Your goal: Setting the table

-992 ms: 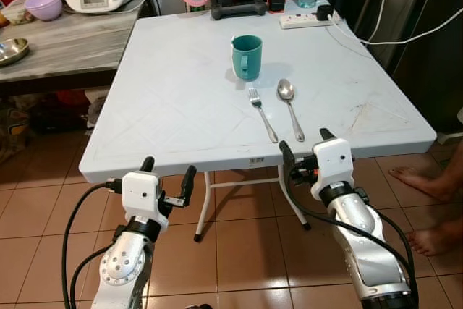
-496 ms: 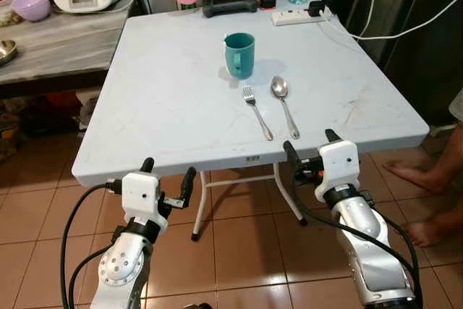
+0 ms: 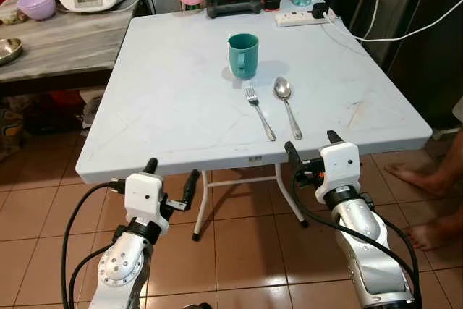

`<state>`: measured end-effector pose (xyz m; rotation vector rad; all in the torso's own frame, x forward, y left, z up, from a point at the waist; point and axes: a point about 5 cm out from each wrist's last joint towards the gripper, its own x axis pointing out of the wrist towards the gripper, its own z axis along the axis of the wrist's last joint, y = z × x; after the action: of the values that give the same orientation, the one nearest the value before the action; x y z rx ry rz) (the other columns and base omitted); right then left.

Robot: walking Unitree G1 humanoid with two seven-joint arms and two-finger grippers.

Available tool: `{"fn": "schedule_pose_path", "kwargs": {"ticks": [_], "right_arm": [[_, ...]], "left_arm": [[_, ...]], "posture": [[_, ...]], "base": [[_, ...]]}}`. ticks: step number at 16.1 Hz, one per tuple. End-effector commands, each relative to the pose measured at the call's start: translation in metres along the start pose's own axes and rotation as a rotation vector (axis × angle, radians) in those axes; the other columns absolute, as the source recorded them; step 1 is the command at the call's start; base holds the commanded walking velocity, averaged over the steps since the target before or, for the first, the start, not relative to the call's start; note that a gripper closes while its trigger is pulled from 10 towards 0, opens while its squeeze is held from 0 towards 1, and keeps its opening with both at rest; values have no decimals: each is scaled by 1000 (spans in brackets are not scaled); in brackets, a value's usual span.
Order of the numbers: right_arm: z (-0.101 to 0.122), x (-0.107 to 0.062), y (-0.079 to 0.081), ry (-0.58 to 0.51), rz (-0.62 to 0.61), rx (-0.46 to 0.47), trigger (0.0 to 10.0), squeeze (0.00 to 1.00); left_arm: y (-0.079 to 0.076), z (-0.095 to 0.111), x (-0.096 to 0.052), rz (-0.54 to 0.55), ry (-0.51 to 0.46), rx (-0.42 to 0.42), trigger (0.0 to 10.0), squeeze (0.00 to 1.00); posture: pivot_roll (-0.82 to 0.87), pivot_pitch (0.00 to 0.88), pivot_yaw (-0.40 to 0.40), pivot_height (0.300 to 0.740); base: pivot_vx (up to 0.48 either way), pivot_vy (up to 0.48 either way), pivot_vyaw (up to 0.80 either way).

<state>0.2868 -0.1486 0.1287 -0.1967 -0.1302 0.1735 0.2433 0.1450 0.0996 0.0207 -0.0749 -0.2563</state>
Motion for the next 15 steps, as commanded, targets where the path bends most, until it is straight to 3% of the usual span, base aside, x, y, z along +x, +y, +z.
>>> {"fn": "schedule_pose_path", "kwargs": {"ticks": [1, 5, 15], "right_arm": [[4, -1, 1, -15, -8, 14, 10000, 0], [3, -2, 0, -7, -17, 20, 10000, 0], [6, -1, -2, -18, -19, 2, 10000, 0]], "left_arm": [[2, 2, -1, -7, -1, 3, 10000, 0], [2, 2, 0, -20, -4, -3, 10000, 0], [0, 0, 0, -37, -8, -13, 10000, 0]], "posture": [[-157, 102, 129, 740], [-159, 101, 131, 740], [-166, 103, 129, 740]], "base": [[0, 0, 0], [138, 0, -366], [345, 0, 0]]}}
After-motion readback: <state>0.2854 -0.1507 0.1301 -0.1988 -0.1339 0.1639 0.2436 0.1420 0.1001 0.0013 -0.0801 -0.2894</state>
